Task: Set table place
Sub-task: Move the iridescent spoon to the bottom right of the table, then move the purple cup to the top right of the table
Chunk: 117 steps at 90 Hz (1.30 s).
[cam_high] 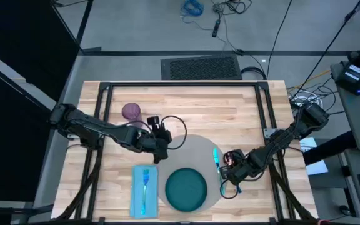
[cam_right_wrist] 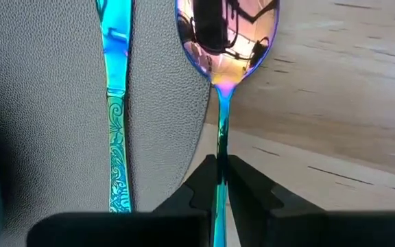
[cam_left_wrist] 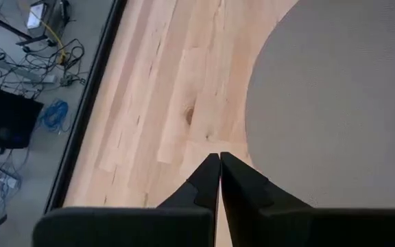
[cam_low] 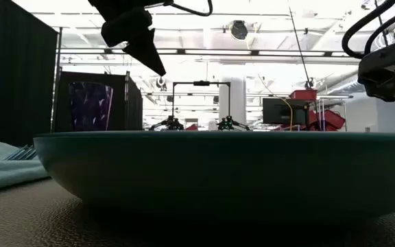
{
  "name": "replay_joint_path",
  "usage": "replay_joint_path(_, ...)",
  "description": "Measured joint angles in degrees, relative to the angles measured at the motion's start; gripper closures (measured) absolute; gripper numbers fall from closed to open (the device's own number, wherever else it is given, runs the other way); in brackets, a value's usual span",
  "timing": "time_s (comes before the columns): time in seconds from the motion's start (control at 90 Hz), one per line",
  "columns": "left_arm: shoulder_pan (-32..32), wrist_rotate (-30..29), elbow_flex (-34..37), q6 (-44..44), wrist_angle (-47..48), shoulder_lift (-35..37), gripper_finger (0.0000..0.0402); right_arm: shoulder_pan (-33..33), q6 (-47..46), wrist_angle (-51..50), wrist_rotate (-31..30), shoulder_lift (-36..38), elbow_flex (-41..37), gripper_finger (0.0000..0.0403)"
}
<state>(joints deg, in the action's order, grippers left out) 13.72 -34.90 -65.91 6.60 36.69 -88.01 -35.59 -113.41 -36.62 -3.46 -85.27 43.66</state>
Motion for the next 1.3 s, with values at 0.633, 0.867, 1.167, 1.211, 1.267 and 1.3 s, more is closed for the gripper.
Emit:
replay_joint_path(0.633,0.0,0.3,0.0,0.0,0.0,0.0,0.0402,0.0,-1.9,-0.9,0.0,-1.3,0.0,0.0382)
replay_joint_path(0.867,0.0,0.3,0.0,0.0,-0.1,0.0,0.0402,0.0,-1.2,0.1,0.7,-0.5,0.0,0.0382)
replay_joint_path(1.167,0.1,0.3,0.0,0.5,-0.3,0.0,0.0402,2.5,6.3,0.5,0.5,8.1,0.0,0.0382)
replay_joint_path(1.211,0.1,0.3,0.0,0.6,-0.3,0.0,0.0402,3.1,7.6,0.6,0.4,9.9,0.0,0.0382)
replay_joint_path(1.267,0.2,0.3,0.0,1.2,-0.3,0.0,0.0402,3.8,9.4,0.6,0.3,12.1,0.0,0.0383)
replay_joint_path(1.3,0.2,0.4,0.0,1.7,-0.3,0.0,0.0402,4.4,10.6,0.6,0.3,13.3,0.0,0.0383)
